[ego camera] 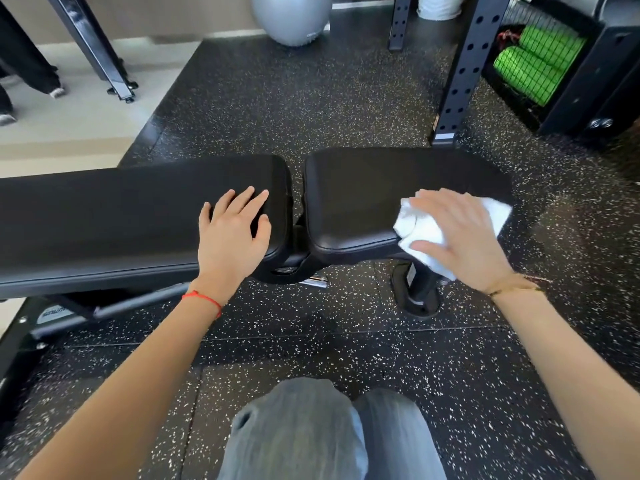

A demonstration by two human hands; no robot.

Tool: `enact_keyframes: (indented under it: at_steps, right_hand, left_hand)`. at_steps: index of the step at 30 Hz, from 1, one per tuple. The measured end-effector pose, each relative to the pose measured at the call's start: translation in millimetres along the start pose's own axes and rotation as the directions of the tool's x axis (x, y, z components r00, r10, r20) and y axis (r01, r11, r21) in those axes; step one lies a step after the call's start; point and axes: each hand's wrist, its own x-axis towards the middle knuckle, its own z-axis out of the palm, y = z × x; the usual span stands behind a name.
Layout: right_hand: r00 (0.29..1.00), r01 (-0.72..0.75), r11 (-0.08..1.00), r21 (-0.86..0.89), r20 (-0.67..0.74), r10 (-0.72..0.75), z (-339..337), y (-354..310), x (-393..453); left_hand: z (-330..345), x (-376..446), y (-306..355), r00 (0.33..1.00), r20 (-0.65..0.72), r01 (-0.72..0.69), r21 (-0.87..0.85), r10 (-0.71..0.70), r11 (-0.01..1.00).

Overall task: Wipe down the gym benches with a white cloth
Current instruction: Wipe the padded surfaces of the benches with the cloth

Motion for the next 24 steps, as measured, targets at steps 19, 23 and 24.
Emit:
enact_keyframes:
  at_steps: [19,23,24]
  right_hand:
    - [0.984,-0.145,0.986,0.079,0.119,0.135,-45,-93,69]
    - [0.962,-0.224,0.974,0.045,0.170,0.213,-120,-107,75]
    - [0.954,-0.246,0.968,0.041,0.187,0.234,-142,-112,74]
  left_hand:
    - [-65,25,20,0.980,0.194,0.062,-0.089,-0.044,0.994]
    - [-131,45,47,0.976,0.218,0.050,-0.129,-0.021,0.990]
    - [-150,49,55,0.975,0.222,0.040,-0.137,-0.009,0.990]
